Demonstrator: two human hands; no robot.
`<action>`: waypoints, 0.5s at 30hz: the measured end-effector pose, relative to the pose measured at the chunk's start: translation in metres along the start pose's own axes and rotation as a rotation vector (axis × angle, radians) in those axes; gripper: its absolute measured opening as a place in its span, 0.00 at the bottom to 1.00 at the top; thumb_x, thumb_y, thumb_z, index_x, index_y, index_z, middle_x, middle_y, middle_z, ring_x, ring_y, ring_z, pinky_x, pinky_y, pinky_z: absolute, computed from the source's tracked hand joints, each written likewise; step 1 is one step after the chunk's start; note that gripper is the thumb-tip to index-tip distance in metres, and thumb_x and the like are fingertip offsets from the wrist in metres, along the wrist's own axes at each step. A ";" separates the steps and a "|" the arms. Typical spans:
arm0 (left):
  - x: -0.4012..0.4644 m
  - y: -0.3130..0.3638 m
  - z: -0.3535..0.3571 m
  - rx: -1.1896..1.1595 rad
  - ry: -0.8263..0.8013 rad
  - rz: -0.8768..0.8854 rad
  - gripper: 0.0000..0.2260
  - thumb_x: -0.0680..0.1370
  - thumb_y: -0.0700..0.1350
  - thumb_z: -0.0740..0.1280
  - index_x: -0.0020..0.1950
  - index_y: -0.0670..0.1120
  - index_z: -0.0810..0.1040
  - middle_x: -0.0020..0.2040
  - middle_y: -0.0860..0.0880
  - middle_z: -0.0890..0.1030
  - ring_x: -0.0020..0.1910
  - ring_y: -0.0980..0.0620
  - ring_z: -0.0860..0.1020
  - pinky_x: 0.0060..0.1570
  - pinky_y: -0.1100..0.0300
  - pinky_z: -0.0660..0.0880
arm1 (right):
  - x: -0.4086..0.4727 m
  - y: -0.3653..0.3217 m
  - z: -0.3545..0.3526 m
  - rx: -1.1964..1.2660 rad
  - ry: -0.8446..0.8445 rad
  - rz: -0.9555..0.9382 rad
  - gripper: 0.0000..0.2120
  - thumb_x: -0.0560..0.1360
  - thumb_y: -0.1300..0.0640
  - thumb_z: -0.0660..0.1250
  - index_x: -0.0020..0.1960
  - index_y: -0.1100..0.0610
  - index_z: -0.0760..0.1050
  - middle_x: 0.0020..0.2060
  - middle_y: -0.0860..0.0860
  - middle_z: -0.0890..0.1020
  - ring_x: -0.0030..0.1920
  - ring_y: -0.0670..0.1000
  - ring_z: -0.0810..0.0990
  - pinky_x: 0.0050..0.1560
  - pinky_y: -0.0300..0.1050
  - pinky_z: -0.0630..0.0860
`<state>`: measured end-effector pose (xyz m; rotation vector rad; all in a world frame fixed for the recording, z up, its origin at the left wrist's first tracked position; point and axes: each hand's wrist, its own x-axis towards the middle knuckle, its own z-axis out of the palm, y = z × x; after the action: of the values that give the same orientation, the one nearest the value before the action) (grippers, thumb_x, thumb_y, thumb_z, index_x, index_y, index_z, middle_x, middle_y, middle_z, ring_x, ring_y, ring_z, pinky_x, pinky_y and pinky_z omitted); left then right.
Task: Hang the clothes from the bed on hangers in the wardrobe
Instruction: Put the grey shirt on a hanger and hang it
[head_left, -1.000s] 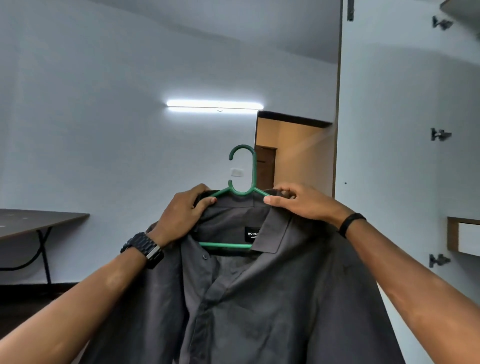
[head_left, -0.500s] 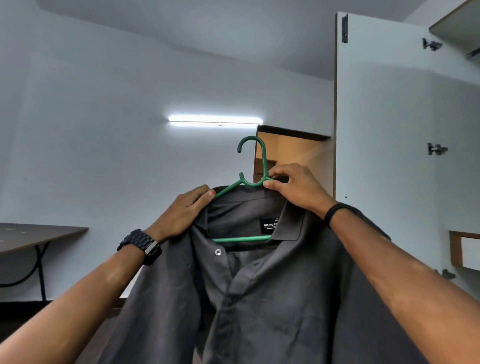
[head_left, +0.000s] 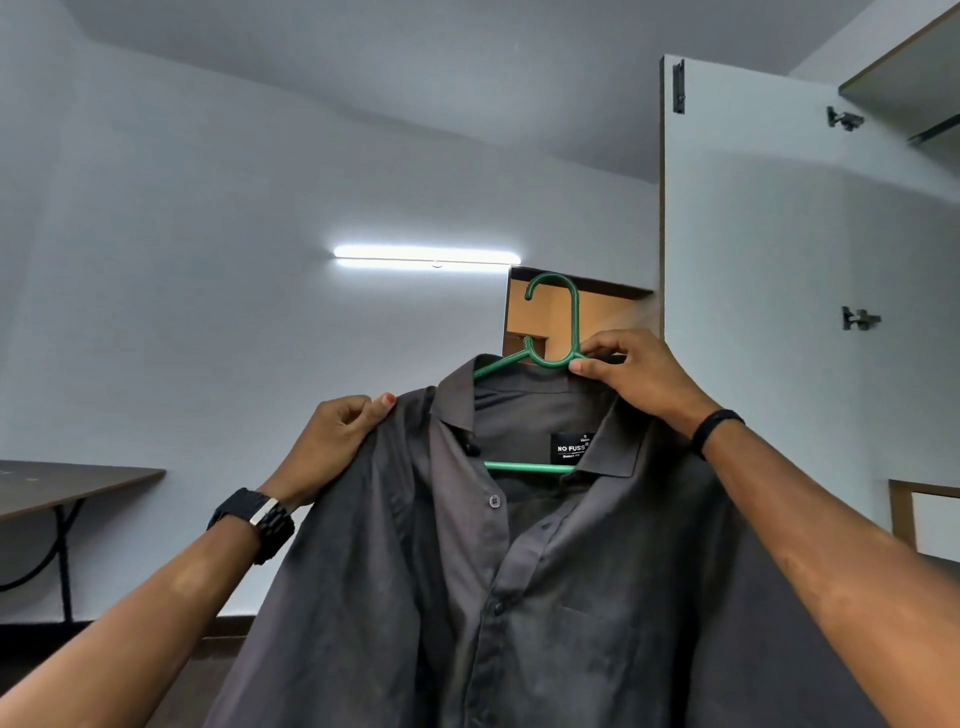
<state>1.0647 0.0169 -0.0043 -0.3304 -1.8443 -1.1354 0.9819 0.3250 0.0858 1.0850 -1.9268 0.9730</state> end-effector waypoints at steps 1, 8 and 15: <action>-0.001 0.000 -0.002 -0.016 0.006 -0.016 0.26 0.75 0.62 0.62 0.31 0.40 0.69 0.30 0.49 0.68 0.30 0.54 0.65 0.31 0.61 0.61 | 0.000 0.000 -0.001 -0.004 -0.004 -0.004 0.07 0.75 0.56 0.71 0.51 0.55 0.83 0.49 0.49 0.83 0.52 0.47 0.78 0.56 0.42 0.73; 0.006 0.000 -0.027 -0.035 -0.100 -0.269 0.34 0.74 0.68 0.57 0.45 0.36 0.81 0.42 0.38 0.82 0.39 0.46 0.78 0.42 0.58 0.72 | 0.003 -0.008 -0.014 0.080 -0.055 -0.016 0.07 0.75 0.56 0.70 0.52 0.50 0.82 0.51 0.46 0.83 0.54 0.45 0.78 0.56 0.40 0.71; 0.007 -0.035 -0.022 0.175 -0.201 -0.489 0.07 0.81 0.43 0.63 0.47 0.43 0.78 0.49 0.47 0.80 0.47 0.49 0.76 0.51 0.58 0.75 | 0.006 -0.019 -0.008 0.182 -0.116 0.012 0.06 0.75 0.58 0.69 0.49 0.50 0.83 0.48 0.46 0.84 0.52 0.47 0.81 0.56 0.42 0.77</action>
<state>1.0513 -0.0213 -0.0150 0.1225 -2.2610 -1.2838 0.9985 0.3230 0.0992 1.2589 -1.9690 1.1315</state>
